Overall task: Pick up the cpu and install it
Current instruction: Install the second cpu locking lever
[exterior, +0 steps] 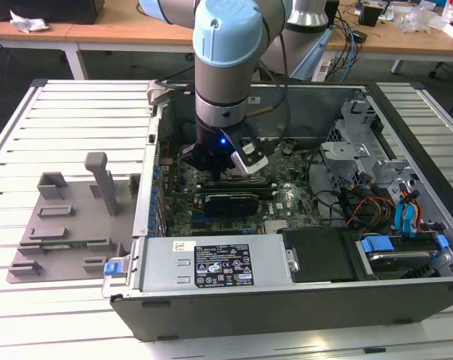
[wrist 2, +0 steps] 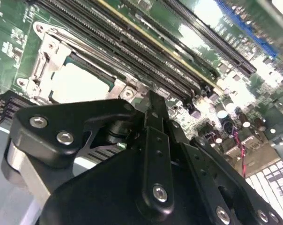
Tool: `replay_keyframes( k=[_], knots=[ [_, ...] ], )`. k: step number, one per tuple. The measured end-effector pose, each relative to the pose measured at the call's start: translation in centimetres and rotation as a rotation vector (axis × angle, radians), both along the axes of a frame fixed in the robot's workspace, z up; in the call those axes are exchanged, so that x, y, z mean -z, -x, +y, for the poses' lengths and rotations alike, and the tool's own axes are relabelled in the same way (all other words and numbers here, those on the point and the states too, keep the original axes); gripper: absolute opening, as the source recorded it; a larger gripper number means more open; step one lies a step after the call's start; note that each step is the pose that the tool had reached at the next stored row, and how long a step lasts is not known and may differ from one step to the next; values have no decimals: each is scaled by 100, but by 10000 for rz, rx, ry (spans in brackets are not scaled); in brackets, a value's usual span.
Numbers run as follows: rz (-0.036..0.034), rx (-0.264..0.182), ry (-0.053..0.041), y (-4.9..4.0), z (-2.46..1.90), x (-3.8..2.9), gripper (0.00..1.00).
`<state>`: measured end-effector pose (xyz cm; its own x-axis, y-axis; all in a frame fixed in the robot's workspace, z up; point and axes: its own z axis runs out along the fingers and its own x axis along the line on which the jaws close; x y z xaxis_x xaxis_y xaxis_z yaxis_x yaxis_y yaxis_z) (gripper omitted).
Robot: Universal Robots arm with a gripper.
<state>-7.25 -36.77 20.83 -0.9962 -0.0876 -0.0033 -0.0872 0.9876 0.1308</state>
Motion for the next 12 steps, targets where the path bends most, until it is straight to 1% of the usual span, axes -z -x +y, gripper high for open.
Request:
replay_keyframes(
  k=[2, 3, 4, 5, 6, 7, 8, 9, 10, 12],
  knots=[
    [0, 0, 141, -22, 6, -19, 11],
    [0, 0, 261, -53, 20, -19, 11],
    [0, 0, 439, -100, 46, -19, 11],
    [2, 0, 543, -128, 60, -19, 11],
    [5, 0, 735, -172, 85, -20, 11],
    [22, 0, 908, -235, 118, -19, 11],
    [35, -1, 1063, -277, 141, -20, 11],
    [48, -2, 1197, -318, 164, -19, 11],
    [65, -2, 1307, -358, 188, -19, 11],
    [83, -4, 1392, -392, 208, -20, 11]
  ],
)
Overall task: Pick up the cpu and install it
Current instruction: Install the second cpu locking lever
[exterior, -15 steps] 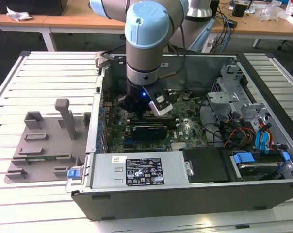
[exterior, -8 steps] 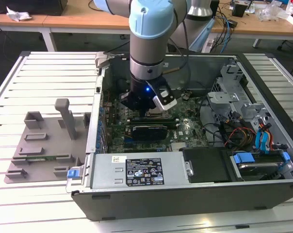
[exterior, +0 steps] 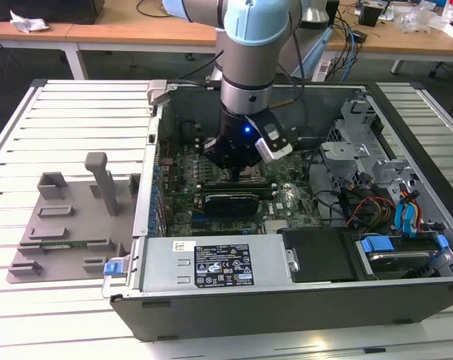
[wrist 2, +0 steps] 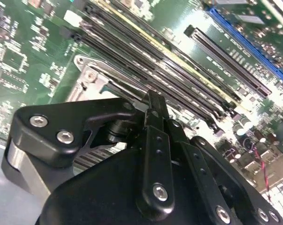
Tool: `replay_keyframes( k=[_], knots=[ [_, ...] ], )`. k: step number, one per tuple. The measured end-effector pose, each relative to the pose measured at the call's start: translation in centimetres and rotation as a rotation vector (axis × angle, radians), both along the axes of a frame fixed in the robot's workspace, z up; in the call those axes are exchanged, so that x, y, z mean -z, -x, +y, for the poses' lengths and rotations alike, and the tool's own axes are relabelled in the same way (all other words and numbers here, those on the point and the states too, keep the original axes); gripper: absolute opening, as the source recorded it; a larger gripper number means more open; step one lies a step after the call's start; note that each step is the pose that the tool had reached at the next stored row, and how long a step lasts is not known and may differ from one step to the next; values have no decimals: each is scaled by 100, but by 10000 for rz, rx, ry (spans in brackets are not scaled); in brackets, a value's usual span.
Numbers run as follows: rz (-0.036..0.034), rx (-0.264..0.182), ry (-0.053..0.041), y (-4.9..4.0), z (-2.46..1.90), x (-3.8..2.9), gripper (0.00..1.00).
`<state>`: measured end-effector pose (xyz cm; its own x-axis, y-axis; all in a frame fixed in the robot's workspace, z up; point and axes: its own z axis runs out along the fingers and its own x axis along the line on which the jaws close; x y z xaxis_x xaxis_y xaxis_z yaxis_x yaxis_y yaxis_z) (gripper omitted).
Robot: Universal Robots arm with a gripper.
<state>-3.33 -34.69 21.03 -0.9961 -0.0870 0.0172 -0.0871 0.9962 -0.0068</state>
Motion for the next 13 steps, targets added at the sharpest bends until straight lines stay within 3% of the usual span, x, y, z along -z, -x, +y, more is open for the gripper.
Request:
replay_keyframes(
  k=[4, 5, 7, 9, 11, 13],
  knots=[
    [52, 1, 271, -95, 61, 0, 11],
    [78, 1, 400, -144, 94, 0, 11],
    [89, 3, 547, -181, 153, 0, 11],
    [89, 2, 616, -198, 199, 0, 11],
    [89, 2, 622, -199, 271, -19, 11],
    [89, 2, 623, -199, 305, -47, 11]
  ],
)
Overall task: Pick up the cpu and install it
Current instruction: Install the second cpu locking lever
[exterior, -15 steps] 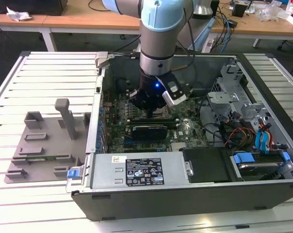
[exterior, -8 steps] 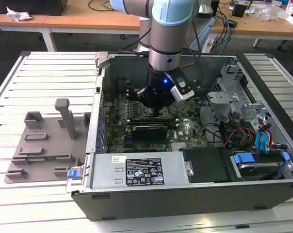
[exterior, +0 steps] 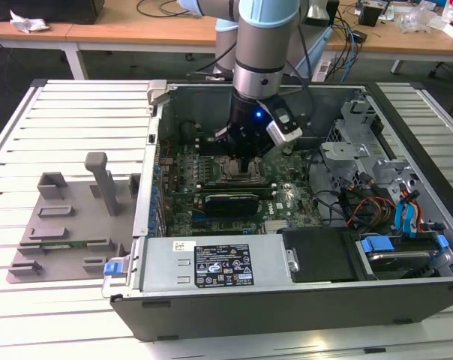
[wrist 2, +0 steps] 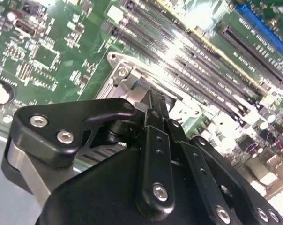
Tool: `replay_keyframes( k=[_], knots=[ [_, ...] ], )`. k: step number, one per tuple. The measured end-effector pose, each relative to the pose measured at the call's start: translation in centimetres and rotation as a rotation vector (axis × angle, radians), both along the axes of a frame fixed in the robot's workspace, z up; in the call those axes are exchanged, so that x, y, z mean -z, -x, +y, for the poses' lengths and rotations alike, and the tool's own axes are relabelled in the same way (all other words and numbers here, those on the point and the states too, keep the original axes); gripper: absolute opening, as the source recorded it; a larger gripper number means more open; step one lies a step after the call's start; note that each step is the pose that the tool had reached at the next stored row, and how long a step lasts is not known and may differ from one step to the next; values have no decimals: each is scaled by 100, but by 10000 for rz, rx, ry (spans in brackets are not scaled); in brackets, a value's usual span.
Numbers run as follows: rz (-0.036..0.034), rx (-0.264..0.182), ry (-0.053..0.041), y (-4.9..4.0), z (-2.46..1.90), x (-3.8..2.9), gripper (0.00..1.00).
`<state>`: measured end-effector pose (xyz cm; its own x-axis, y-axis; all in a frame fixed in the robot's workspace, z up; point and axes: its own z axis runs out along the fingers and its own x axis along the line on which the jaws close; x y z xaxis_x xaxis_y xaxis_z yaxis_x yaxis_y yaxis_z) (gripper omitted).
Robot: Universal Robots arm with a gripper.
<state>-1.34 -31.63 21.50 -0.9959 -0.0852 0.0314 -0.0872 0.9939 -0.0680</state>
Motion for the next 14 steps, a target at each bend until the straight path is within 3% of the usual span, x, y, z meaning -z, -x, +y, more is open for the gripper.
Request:
replay_keyframes(
  k=[2, 6, 9, 14],
  knots=[
    [1, -1, 1, 0, 43, -50, 11],
    [0, -1, 7, -1, 73, -216, 11],
    [0, -1, 13, 0, 76, -265, 11],
    [0, -1, 12, 0, 75, -271, 11]
  ],
)
